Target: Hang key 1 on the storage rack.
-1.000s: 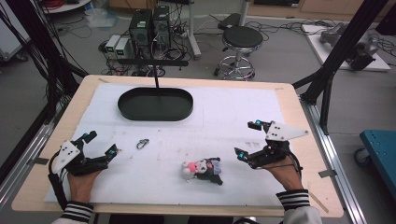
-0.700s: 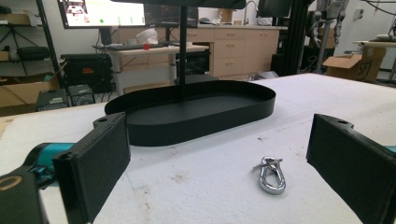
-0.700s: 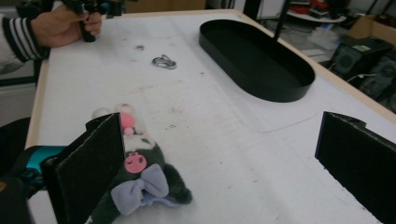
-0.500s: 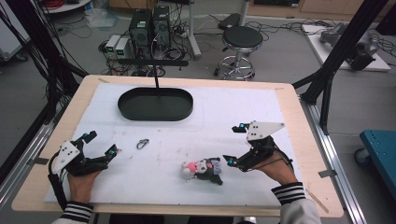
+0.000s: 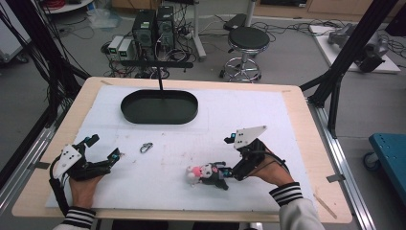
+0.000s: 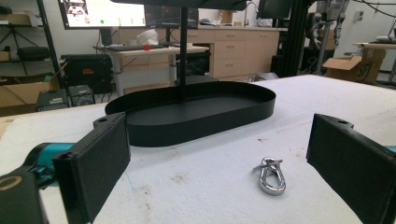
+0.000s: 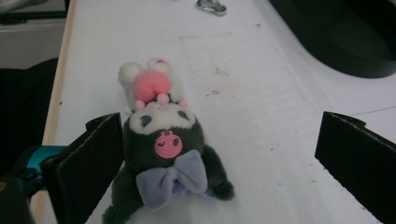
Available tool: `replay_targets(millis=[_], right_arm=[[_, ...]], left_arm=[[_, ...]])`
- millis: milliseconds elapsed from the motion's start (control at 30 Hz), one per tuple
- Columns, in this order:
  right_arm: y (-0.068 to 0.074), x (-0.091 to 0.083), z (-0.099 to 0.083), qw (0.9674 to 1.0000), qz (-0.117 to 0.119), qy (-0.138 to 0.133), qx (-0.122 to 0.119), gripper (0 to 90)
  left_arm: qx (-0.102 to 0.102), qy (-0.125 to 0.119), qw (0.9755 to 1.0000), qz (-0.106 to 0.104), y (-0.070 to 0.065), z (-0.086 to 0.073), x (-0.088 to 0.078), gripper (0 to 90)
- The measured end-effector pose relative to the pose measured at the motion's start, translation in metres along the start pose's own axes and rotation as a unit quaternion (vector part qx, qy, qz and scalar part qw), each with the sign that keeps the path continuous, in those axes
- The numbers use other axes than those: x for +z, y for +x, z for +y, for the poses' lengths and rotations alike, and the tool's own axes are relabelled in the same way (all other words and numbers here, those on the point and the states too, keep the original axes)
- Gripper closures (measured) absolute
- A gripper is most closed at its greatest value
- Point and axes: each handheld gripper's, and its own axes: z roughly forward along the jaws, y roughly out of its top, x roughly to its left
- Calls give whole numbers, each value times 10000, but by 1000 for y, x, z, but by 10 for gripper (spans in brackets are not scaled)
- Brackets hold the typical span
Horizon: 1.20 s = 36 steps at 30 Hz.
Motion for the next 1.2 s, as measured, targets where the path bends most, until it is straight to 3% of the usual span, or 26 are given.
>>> replay_targets(millis=[233,367,400,767,1200], right_arm=[[4,16,0,9988,257,368,-183,9],[6,23,-1,9979,331,449,-315,11],[7,26,-1,9976,454,462,-245,49],[7,38,-4,9950,643,738,-185,49],[10,55,-5,9889,829,1181,-357,59]], left_arm=[[6,-3,10000,2,0,0,0,67],[5,1,10000,-3,0,0,0,67],[6,-4,10000,3,0,0,0,67],[2,-2,10000,-2,0,0,0,67],[-5,-2,10000,6,0,0,0,67]])
